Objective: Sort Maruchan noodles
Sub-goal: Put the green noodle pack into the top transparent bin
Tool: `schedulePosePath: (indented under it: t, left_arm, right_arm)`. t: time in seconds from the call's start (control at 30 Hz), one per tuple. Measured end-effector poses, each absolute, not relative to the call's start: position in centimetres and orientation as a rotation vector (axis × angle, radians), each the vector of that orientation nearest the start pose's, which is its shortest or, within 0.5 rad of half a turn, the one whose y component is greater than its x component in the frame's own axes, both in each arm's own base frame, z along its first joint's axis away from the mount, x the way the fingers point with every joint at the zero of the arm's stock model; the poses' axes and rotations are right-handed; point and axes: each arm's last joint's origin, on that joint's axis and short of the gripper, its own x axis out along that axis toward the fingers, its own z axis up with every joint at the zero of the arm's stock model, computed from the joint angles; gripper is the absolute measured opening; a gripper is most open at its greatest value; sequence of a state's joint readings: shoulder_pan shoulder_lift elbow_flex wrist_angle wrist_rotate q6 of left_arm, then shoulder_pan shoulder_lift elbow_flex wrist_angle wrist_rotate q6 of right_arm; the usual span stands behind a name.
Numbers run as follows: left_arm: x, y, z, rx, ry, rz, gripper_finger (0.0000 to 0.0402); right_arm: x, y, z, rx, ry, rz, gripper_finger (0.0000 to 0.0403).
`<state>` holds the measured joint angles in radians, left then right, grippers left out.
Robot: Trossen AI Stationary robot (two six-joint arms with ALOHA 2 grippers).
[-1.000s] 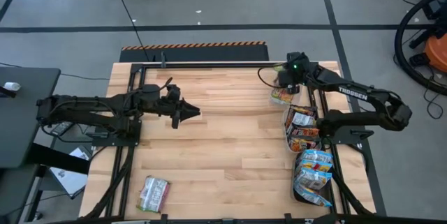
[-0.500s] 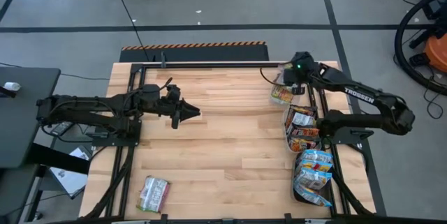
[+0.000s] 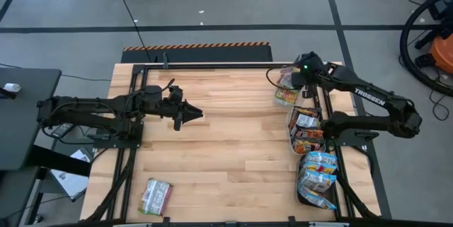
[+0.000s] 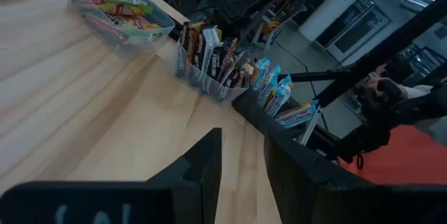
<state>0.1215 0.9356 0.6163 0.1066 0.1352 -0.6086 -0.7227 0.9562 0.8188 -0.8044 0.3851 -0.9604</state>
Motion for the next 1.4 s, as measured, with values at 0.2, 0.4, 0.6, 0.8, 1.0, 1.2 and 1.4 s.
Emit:
schedulePosePath:
  t: [0.2,0.4,0.6,0.8,1.0,1.2,1.4]
  left_arm:
    - [20.8,2.2,27.6,-0.631,0.208,0.052,0.0114]
    - [20.8,2.2,27.6,-0.582,0.208,0.053,0.0114]
    - [20.8,2.2,27.6,-0.581,0.208,0.052,0.0114]
    - [20.8,2.2,27.6,-0.547,0.208,0.049,0.0114]
    - [20.8,2.2,27.6,-0.536,0.208,0.047,0.0114]
    - [20.8,2.1,27.6,-0.539,0.214,0.018,0.0114]
    - [20.8,1.9,27.6,-0.560,0.230,-0.048,0.0114]
  right_arm:
    - [13.2,-13.3,25.4,-0.553,1.445,-0.498,0.0011]
    - [14.6,-14.6,24.6,-0.475,1.399,-0.601,0.0017]
    - [14.7,-14.4,25.4,-0.477,1.462,-0.623,0.0061]
    - [14.6,-13.9,29.3,-0.280,1.345,-0.645,0.0139]
    - [15.1,-12.8,30.5,0.022,1.167,-0.469,0.0165]
    - [16.1,-12.5,27.1,0.238,1.171,-0.387,0.0155]
    - [17.2,-14.6,23.9,0.332,1.236,-0.454,0.0142]
